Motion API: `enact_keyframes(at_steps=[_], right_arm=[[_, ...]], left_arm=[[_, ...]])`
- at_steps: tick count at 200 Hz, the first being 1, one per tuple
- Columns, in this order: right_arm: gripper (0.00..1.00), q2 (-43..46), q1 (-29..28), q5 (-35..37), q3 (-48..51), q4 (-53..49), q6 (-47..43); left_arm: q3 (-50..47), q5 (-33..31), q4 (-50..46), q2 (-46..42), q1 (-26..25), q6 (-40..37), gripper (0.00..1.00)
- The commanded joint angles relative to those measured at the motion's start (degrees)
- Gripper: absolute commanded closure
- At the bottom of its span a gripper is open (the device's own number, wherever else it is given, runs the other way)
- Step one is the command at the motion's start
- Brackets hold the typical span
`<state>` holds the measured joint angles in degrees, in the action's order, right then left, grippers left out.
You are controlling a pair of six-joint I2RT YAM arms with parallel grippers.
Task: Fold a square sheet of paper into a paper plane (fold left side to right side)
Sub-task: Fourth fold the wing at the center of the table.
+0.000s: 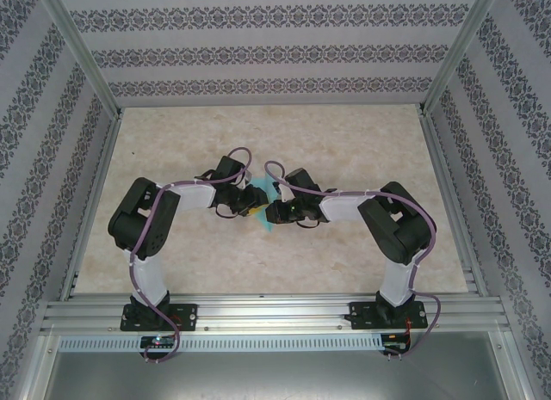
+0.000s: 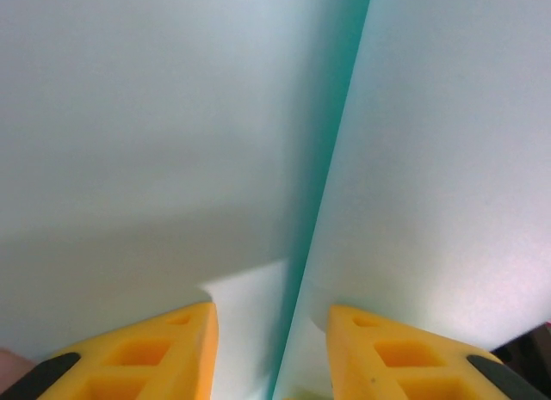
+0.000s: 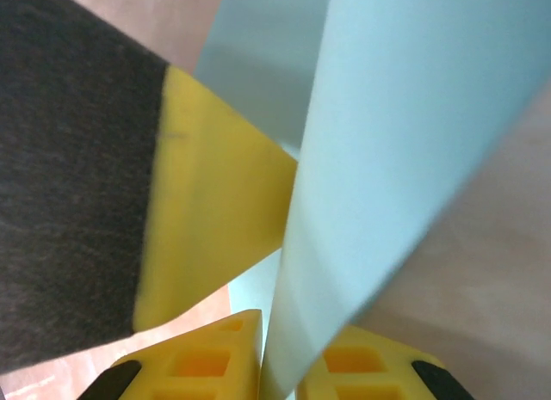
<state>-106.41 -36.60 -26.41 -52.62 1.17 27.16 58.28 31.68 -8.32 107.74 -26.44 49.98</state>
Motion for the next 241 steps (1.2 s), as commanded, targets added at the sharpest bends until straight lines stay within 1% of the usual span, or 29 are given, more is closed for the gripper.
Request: enact_keyframes(at_steps=[1, 26, 51, 86, 111, 132, 187, 241], right_arm=[[0.83, -0.9, 0.58, -1.27, 0.29, 1.29, 0.18], [0.83, -1.08, 0.64, -1.42, 0.29, 1.24, 0.17], [0.83, -1.08, 0.66, -1.45, 0.29, 1.28, 0.17], [0.83, -1.12, 0.67, -1.57, 0.3, 1.23, 0.1], [0.83, -1.08, 0.68, -1.59, 0.39, 1.13, 0.09], [0.83, -1.08, 0.65, -1.5, 0.33, 1.11, 0.1], [0.83, -1.43, 0.65, -1.79, 0.11, 0.83, 0.01], [0.78, -0.99, 0.79, -2.58, 0.0, 1.41, 0.23]], left_arm=[[2.05, -1.77, -3.56, -3.93, -0.22, -2.22, 0.59], [3.12, -2.71, -5.75, -6.29, 0.23, -3.03, 0.57], [3.66, -2.94, -6.19, -7.04, 0.6, -3.28, 0.52], [4.46, -0.88, -4.04, -3.79, 0.6, -2.73, 0.51], [5.73, -1.01, -3.73, -1.63, 0.58, -2.69, 0.5], [6.38, -0.66, -2.9, -0.03, 0.51, -2.43, 0.48], [6.34, -0.9, -1.76, 3.48, 0.53, -2.24, 0.47], [4.57, -1.75, -1.62, 4.84, 0.53, -2.3, 0.46]])
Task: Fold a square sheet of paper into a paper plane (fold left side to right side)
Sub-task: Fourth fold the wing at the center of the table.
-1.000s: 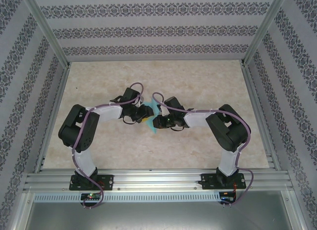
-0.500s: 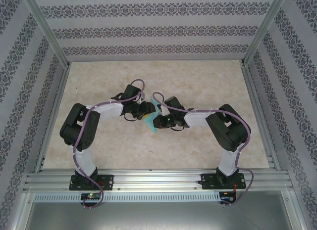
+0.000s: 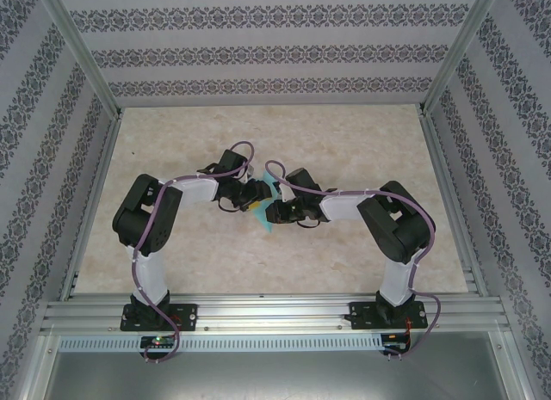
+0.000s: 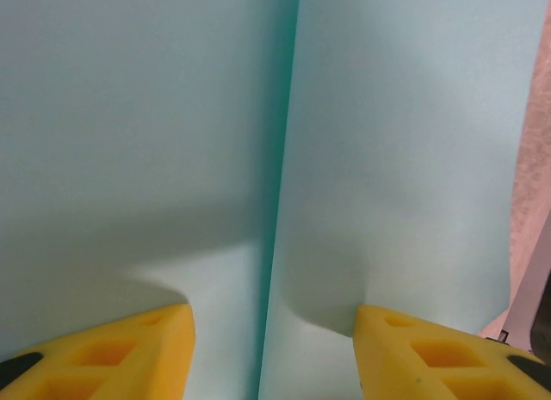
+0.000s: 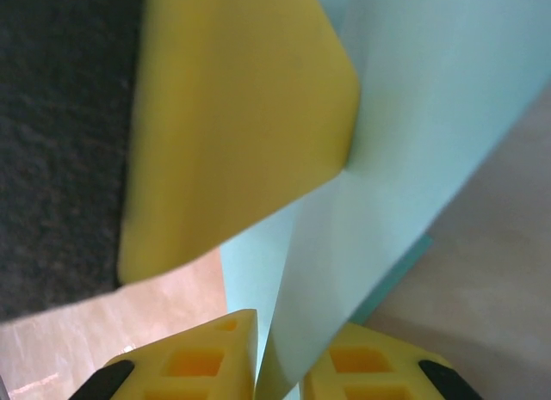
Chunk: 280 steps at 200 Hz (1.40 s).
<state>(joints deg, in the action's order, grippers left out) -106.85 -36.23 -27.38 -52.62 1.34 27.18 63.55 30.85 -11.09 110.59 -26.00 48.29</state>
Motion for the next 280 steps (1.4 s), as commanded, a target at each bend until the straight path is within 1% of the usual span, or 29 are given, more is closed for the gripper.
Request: enact_keyframes(at_steps=[1, 70, 126, 147, 176, 204, 241, 280], right_arm=[[0.78, -0.55, 0.44, -1.67, -0.01, 1.26, 0.23], [0.71, 2.44, 1.04, -3.01, 0.3, 2.08, 0.45], [0.66, 5.82, 3.06, -4.24, 2.24, 1.77, 0.7], [0.65, 8.02, 5.01, -5.42, 4.08, 2.83, 1.33], [0.65, 10.33, 9.36, -8.92, 5.51, 5.28, 3.18], [0.67, 8.58, 11.42, -10.98, 3.34, 6.09, 4.19], [0.67, 3.76, 11.53, -12.47, -0.12, 8.72, 6.2], [0.69, 1.3, 11.53, -13.18, -2.54, 10.09, 7.49]], left_arm=[[-0.74, -0.99, 1.12, 2.0, 0.13, -0.63, 0.46], [-0.8, -2.86, -0.76, 2.44, 0.14, -1.36, 0.47], [-0.72, -3.29, -1.09, 2.93, 0.09, -1.18, 0.47], [-0.54, -3.42, -1.49, 2.8, 0.14, -1.34, 0.47], [-0.35, -3.57, -1.96, 2.63, 0.11, -1.59, 0.47], [-0.45, -3.69, -2.0, 2.62, 0.13, -1.6, 0.47], [-0.49, -3.74, -2.16, 2.6, 0.12, -1.69, 0.47], [-0.47, -3.7, -2.36, 2.53, 0.14, -1.75, 0.47]])
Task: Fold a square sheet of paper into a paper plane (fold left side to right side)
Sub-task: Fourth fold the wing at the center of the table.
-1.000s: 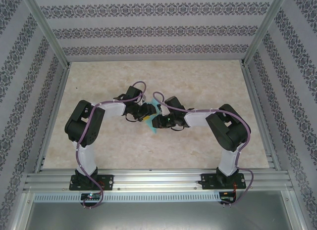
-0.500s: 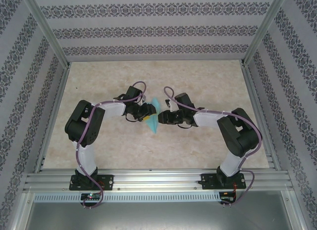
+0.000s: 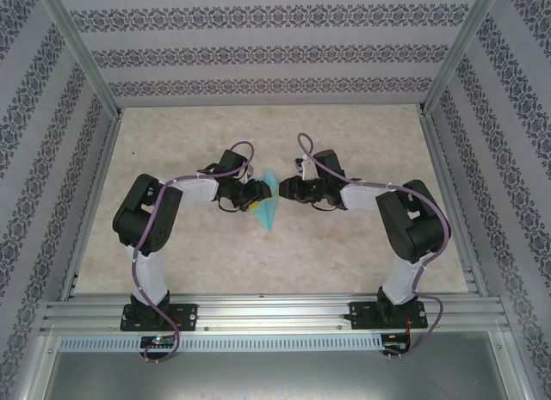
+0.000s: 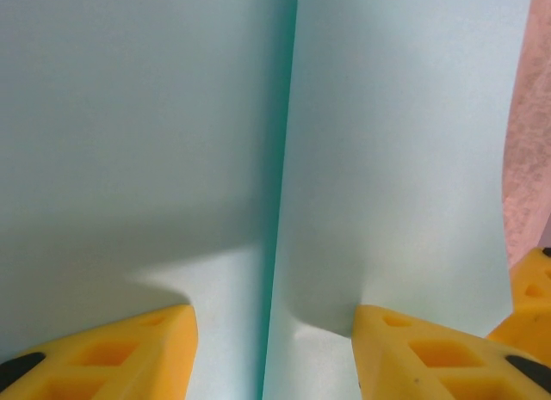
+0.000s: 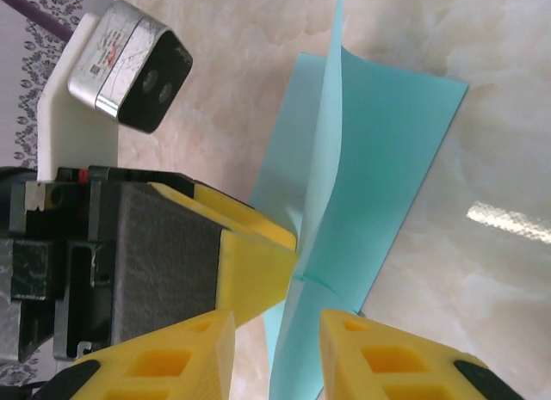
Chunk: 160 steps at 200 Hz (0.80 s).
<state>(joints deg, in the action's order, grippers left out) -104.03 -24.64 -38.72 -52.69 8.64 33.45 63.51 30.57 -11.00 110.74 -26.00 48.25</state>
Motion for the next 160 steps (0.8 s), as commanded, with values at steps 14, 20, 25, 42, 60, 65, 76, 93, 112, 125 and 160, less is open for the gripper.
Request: enact_keyframes(at_steps=[14, 20, 25, 42, 60, 65, 76, 93, 112, 125, 160], right_arm=[[0.7, -2.56, -0.07, -2.02, -3.33, 2.27, 1.18], [0.71, -2.95, -0.06, -2.13, -3.61, 2.21, 1.2], [0.72, -3.25, -0.06, -2.15, -3.91, 2.17, 1.19], [0.75, -4.02, -0.14, -2.15, -4.23, 1.89, 1.11], [0.77, -4.71, -0.21, -1.86, -4.36, 1.59, 1.01], [0.77, -4.87, -0.23, -1.76, -4.35, 1.58, 1.03], [0.78, -5.21, -0.23, -1.46, -4.53, 1.3, 0.84], [0.81, -5.7, -0.27, -1.53, -4.95, 1.34, 0.88], [0.87, -6.44, -0.23, -1.27, -5.52, 0.64, 0.42], [0.92, -7.03, -0.23, -1.14, -6.01, -0.04, 0.03], [0.96, -8.99, -0.19, -0.52, -7.07, -1.07, -0.58]], left_arm=[[-0.4, -3.58, -2.44, 2.38, 0.1, -1.83, 0.47], [-0.41, -3.53, -2.45, 2.46, 0.08, -1.82, 0.47], [-0.49, -3.58, -2.44, 2.49, 0.14, -1.8, 0.47], [-0.44, -3.58, -2.45, 2.51, 0.14, -1.83, 0.47], [-0.49, -3.49, -2.46, 2.49, 0.1, -1.82, 0.47], [-0.44, -3.51, -2.44, 2.51, 0.08, -1.84, 0.47], [-0.48, -3.47, -2.44, 2.54, 0.16, -1.84, 0.47], [-0.58, -3.5, -2.41, 2.55, 0.16, -1.71, 0.47], [-0.66, -3.42, -2.35, 2.49, 0.16, -1.75, 0.47], [-0.73, -3.48, -2.31, 2.43, 0.15, -1.74, 0.47], [-0.93, -3.45, -2.18, 2.25, 0.12, -1.75, 0.47]])
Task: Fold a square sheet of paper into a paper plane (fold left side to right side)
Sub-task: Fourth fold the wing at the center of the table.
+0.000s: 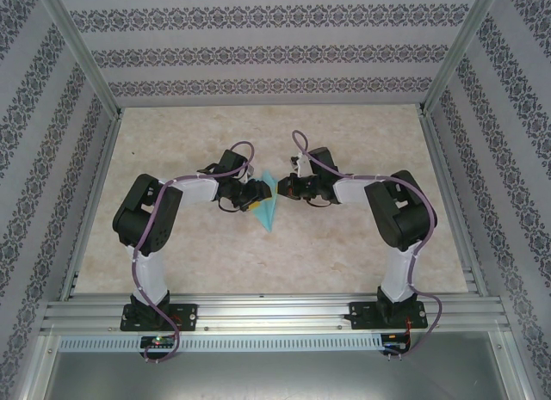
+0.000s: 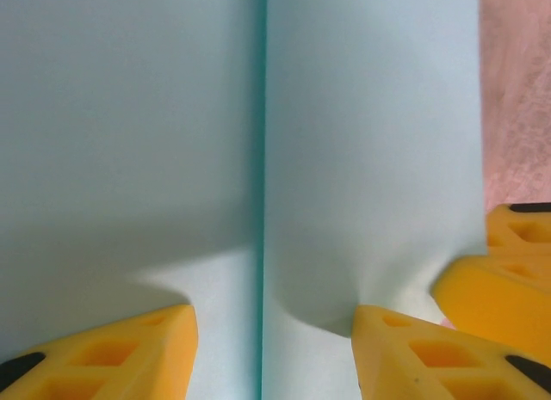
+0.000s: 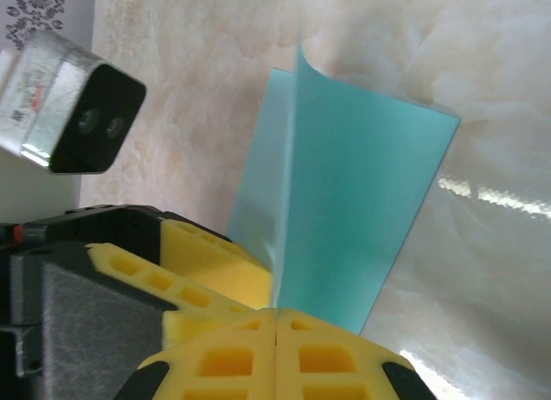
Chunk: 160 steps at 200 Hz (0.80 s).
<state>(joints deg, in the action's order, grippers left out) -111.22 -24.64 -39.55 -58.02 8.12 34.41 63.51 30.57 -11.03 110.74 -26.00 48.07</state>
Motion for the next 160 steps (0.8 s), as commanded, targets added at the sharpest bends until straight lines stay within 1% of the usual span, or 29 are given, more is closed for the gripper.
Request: enact_keyframes(at_steps=[1, 111, 160], right_arm=[[0.96, -1.89, -0.21, 0.37, -1.79, -0.55, -1.59], [0.95, -5.34, -0.84, 2.35, -5.33, -5.19, -4.37], [0.95, -6.45, -1.46, 2.37, -5.87, -5.38, -4.56]], left_arm=[[-0.88, -3.43, -2.16, 2.22, 0.14, -1.58, 0.47], [-1.34, -3.32, -1.64, 2.52, 0.1, -1.45, 0.47], [-1.45, -3.23, -1.56, 2.47, 0.14, -1.47, 0.47]])
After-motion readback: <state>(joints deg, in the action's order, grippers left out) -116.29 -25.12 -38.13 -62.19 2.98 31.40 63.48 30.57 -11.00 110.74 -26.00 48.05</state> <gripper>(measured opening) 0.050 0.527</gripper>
